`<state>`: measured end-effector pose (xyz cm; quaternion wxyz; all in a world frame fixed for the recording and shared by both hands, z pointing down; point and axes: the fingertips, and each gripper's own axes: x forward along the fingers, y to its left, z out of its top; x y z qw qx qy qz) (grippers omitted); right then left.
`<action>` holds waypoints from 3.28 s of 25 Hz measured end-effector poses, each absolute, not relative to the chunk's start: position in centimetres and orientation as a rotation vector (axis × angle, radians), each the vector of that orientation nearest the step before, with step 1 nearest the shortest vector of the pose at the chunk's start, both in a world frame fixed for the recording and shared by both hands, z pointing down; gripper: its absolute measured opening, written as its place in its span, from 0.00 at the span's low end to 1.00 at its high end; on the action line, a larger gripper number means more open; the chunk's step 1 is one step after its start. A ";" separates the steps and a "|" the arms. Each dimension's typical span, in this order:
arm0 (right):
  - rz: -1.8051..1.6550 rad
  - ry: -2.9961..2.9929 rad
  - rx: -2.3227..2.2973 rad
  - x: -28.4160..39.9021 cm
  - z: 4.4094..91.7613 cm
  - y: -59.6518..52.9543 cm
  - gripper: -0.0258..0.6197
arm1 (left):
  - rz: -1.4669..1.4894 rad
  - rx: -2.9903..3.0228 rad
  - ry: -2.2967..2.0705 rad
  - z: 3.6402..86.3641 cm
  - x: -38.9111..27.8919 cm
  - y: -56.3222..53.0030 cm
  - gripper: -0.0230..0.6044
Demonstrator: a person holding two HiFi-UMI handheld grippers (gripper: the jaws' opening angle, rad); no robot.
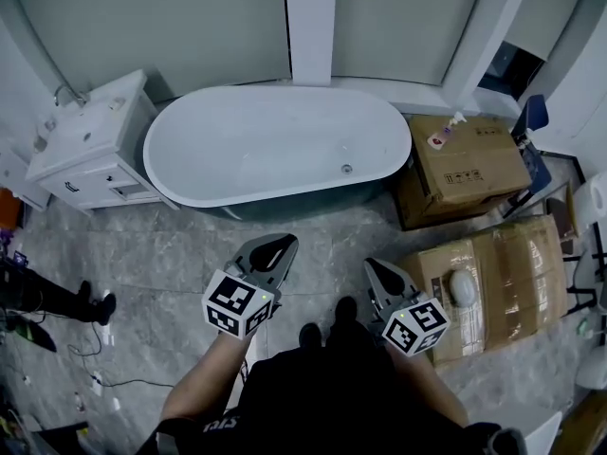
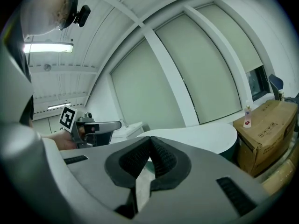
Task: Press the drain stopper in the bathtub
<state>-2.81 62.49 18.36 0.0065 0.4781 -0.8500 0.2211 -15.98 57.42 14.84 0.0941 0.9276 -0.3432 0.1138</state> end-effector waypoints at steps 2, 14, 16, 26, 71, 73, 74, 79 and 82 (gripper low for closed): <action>0.708 -2.661 1.496 -2.1 19.1 61.1 0.06 | 0.349 2.737 -1.010 15.6 -15.4 56.4 0.08; 0.802 -2.693 1.373 2.9 22.4 45.3 0.06 | 0.395 2.672 -1.126 17.6 -10.3 41.8 0.08; 0.811 -2.692 1.345 3.9 22.7 42.3 0.06 | 0.397 2.662 -1.138 17.7 -9.0 38.7 0.08; 0.850 -2.658 1.324 11.5 23.6 29.6 0.06 | 0.420 2.620 -1.118 19.0 -1.1 25.9 0.08; 0.911 -2.441 1.238 7.1 28.9 1.5 0.06 | 0.338 2.505 -1.069 27.4 -5.4 -4.1 0.08; 0.918 -2.425 1.218 6.8 30.1 0.7 0.06 | 0.341 2.493 -1.068 28.4 -5.5 -4.9 0.08; 0.925 -2.417 1.211 6.8 30.7 0.2 0.06 | 0.341 2.483 -1.066 29.0 -5.4 -5.2 0.08; 0.966 -2.396 1.159 6.9 33.3 -1.7 0.06 | 0.383 2.432 -1.026 32.3 -4.0 -6.2 0.08; 0.992 -2.383 1.098 7.3 36.0 -3.0 0.06 | 0.400 2.397 -1.037 34.2 -3.0 -7.3 0.08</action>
